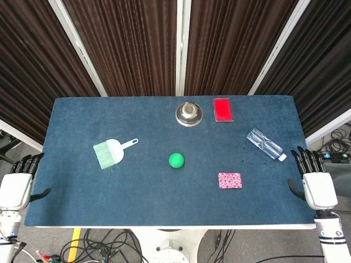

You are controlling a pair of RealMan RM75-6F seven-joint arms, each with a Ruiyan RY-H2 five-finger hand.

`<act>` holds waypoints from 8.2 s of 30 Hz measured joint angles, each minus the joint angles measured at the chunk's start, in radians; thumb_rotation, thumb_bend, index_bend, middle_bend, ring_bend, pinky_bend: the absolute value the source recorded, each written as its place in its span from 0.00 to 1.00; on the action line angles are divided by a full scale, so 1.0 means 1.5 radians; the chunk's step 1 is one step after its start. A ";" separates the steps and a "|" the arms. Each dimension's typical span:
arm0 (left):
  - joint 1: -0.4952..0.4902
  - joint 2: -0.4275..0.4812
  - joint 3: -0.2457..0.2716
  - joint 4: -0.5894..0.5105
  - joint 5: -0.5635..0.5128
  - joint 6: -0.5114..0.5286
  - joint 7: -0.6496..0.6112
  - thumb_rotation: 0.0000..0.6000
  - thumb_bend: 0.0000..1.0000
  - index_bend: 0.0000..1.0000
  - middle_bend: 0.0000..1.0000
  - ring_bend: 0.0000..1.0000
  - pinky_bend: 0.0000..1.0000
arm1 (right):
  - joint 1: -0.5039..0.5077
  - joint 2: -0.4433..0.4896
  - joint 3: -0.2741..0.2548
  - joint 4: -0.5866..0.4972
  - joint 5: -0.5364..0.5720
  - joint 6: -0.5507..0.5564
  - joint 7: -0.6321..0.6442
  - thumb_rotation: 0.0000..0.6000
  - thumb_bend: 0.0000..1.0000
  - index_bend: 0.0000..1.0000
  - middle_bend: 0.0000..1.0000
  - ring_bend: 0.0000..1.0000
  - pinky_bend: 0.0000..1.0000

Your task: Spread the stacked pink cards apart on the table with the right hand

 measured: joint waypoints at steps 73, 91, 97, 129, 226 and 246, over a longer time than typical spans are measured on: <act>0.004 -0.006 0.039 0.092 0.023 -0.040 -0.186 1.00 0.06 0.09 0.14 0.10 0.20 | 0.217 -0.188 -0.002 -0.110 0.307 -0.250 -0.482 1.00 0.10 0.31 0.32 0.68 0.71; -0.003 0.025 0.053 0.081 0.040 -0.059 -0.255 1.00 0.06 0.09 0.14 0.10 0.20 | 0.233 -0.189 -0.017 -0.124 0.327 -0.250 -0.490 1.00 0.10 0.31 0.31 0.68 0.71; -0.003 0.024 0.056 0.084 0.039 -0.065 -0.257 1.00 0.06 0.09 0.14 0.10 0.20 | 0.241 -0.201 -0.023 -0.115 0.345 -0.257 -0.503 1.00 0.10 0.30 0.31 0.69 0.71; -0.004 0.009 0.054 0.110 0.023 -0.082 -0.272 1.00 0.06 0.09 0.14 0.10 0.20 | 0.264 -0.228 -0.027 -0.096 0.378 -0.242 -0.524 1.00 0.12 0.31 0.36 0.70 0.71; -0.005 -0.004 0.057 0.156 0.009 -0.114 -0.296 1.00 0.06 0.09 0.14 0.10 0.20 | 0.451 -0.332 0.065 0.178 0.491 -0.399 -0.509 1.00 0.13 0.29 0.34 0.69 0.72; -0.004 0.008 0.055 0.133 0.014 -0.103 -0.282 1.00 0.06 0.09 0.14 0.10 0.20 | 0.429 -0.261 0.051 0.047 0.465 -0.337 -0.485 1.00 0.13 0.28 0.33 0.69 0.72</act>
